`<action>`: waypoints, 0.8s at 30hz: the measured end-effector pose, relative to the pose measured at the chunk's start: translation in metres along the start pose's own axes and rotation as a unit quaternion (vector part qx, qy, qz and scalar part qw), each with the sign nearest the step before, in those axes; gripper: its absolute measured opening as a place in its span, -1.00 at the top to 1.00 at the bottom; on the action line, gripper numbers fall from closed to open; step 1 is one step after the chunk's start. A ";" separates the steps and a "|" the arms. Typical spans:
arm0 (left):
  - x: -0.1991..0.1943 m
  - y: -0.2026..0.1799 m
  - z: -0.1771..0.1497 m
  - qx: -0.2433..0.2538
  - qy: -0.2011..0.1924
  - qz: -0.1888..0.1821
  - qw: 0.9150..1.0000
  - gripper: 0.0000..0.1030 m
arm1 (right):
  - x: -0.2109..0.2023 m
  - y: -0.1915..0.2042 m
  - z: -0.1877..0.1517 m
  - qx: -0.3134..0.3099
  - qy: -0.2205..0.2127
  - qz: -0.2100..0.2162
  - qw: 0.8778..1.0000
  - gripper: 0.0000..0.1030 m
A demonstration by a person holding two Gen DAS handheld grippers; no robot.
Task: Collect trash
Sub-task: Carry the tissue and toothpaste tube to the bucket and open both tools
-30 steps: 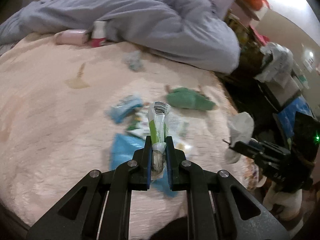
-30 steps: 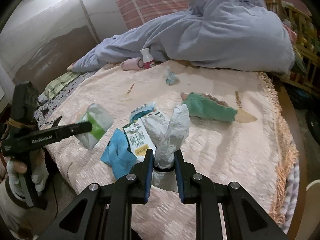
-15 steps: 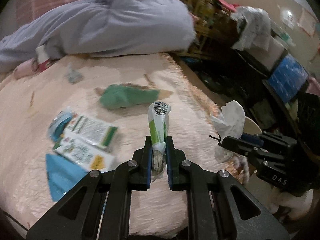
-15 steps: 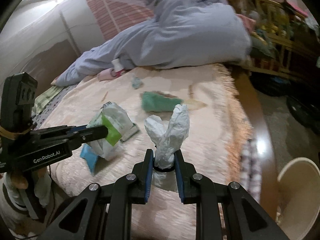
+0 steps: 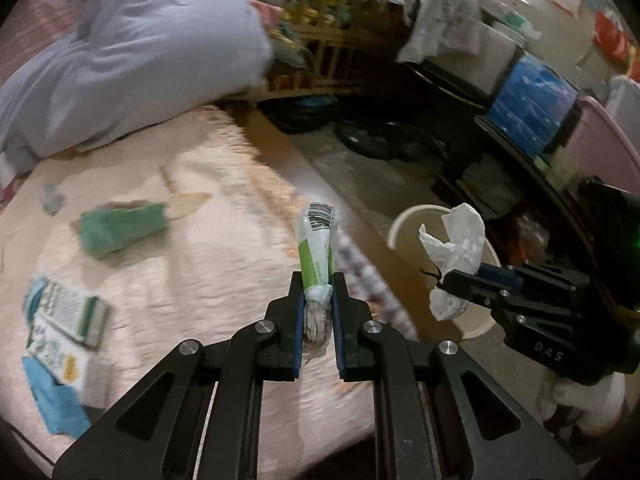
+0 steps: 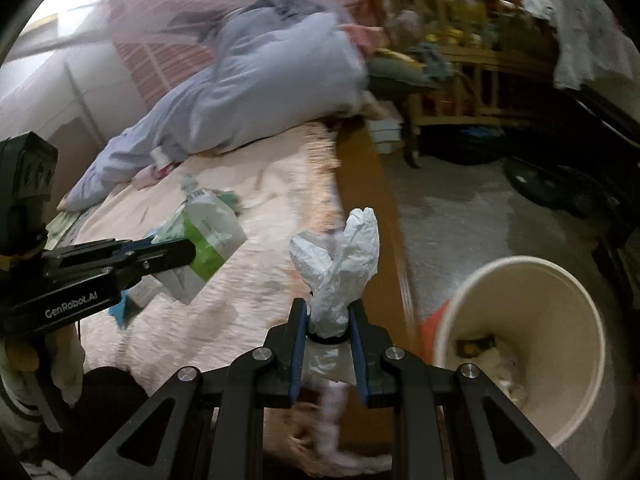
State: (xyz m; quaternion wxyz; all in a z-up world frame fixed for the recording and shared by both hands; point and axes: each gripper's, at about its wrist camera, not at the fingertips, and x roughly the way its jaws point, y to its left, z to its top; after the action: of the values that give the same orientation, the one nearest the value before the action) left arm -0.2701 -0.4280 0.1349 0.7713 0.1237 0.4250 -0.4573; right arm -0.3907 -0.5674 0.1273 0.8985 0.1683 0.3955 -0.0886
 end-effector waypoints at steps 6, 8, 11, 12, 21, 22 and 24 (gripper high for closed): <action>0.021 -0.032 0.007 0.013 0.016 -0.024 0.999 0.81 | -0.013 -0.044 -0.015 0.036 0.000 -0.029 0.999 0.62; 0.028 -0.041 0.009 0.013 0.023 -0.036 0.999 0.81 | -0.015 -0.054 -0.020 0.043 0.001 -0.037 0.998 0.62; 0.039 -0.056 0.013 0.019 0.035 -0.052 0.998 0.81 | -0.017 -0.072 -0.028 0.057 0.003 -0.048 0.997 0.62; 0.042 -0.061 0.015 0.021 0.037 -0.057 0.997 0.81 | -0.017 -0.076 -0.029 0.061 0.003 -0.051 0.997 0.62; 0.069 -0.098 0.025 0.022 0.048 -0.119 0.991 0.80 | -0.022 -0.115 -0.043 0.095 0.010 -0.082 0.992 0.62; 0.071 -0.102 0.026 0.023 0.048 -0.123 0.991 0.79 | -0.023 -0.120 -0.045 0.100 0.010 -0.085 0.991 0.62; 0.076 -0.107 0.027 0.024 0.049 -0.130 0.990 0.72 | -0.024 -0.127 -0.047 0.107 0.010 -0.090 0.990 0.62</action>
State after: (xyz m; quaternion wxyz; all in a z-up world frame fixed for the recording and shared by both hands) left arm -0.3252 -0.5480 0.1141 0.6804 0.1083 0.4634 -0.5573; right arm -0.4759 -0.6672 0.0864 0.8598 0.2278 0.4066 -0.2087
